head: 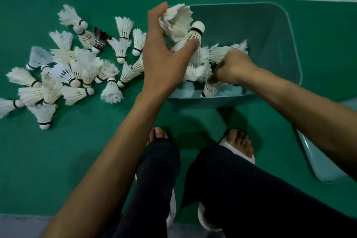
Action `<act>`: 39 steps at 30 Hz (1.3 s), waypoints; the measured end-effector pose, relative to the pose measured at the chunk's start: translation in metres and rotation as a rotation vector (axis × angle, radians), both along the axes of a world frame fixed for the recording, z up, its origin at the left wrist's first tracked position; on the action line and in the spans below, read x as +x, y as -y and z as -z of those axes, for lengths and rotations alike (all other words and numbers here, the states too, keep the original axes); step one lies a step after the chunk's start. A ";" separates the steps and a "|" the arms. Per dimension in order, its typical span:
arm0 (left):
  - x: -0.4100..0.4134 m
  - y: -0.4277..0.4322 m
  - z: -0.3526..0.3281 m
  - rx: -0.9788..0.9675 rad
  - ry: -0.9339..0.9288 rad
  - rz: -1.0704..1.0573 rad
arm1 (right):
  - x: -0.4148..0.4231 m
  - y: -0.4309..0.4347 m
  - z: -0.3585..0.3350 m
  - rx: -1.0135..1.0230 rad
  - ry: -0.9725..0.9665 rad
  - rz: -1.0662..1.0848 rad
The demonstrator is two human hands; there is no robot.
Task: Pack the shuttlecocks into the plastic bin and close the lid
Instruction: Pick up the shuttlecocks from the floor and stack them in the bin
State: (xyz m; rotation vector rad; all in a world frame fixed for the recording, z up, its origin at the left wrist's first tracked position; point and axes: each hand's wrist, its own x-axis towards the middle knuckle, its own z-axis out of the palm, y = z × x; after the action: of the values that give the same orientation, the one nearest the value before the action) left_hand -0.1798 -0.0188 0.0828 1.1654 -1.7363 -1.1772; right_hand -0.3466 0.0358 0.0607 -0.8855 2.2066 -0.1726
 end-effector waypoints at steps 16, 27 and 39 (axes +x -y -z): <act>-0.021 0.012 0.026 0.394 0.057 -0.115 | 0.010 0.037 0.050 0.343 0.715 0.115; -0.033 0.005 0.021 0.599 -0.016 -0.077 | -0.034 0.009 0.008 -0.027 0.424 0.219; -0.037 0.004 0.035 0.513 -0.051 -0.198 | -0.007 -0.011 -0.039 -0.005 0.609 0.390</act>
State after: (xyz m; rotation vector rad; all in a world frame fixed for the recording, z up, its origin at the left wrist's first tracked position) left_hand -0.2170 -0.0224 0.0481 1.5474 -1.2756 -1.5601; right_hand -0.3539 0.0468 0.0995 -0.3248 1.7705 -0.5555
